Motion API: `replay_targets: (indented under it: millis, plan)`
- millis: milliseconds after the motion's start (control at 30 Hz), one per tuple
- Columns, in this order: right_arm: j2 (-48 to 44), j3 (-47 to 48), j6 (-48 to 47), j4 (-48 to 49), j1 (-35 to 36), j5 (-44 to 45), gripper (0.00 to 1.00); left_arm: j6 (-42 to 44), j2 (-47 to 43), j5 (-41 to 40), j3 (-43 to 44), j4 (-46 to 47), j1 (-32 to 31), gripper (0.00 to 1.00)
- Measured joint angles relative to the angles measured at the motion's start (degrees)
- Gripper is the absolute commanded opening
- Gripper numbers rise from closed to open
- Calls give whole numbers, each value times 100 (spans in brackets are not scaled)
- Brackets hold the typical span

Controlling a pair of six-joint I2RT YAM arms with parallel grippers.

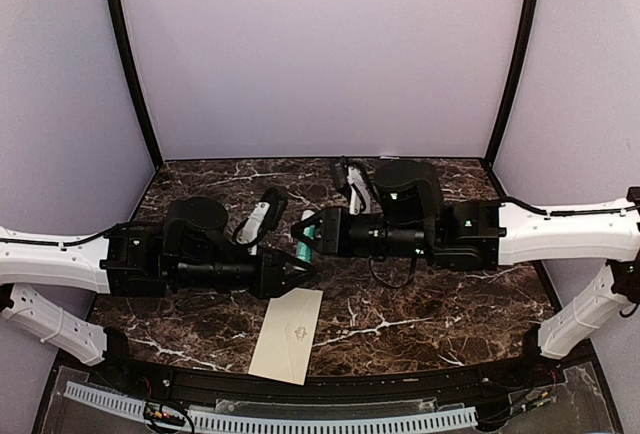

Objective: Place the letter into the envelope and seal it
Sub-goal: Screw the solid glue.

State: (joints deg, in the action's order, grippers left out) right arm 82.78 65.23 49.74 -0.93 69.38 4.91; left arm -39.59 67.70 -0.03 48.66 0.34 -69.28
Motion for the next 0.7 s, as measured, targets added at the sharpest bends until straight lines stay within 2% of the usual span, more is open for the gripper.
replay_targets:
  millis: [400,700]
  plan:
    - [-949,-975,-625,1987,-129,-2057,0,-81,-393,1961,-131,1248,55,0]
    - [-1034,-1051,-704,2785,-192,-3574,0,-422,-271,3427,-221,2380,57,0]
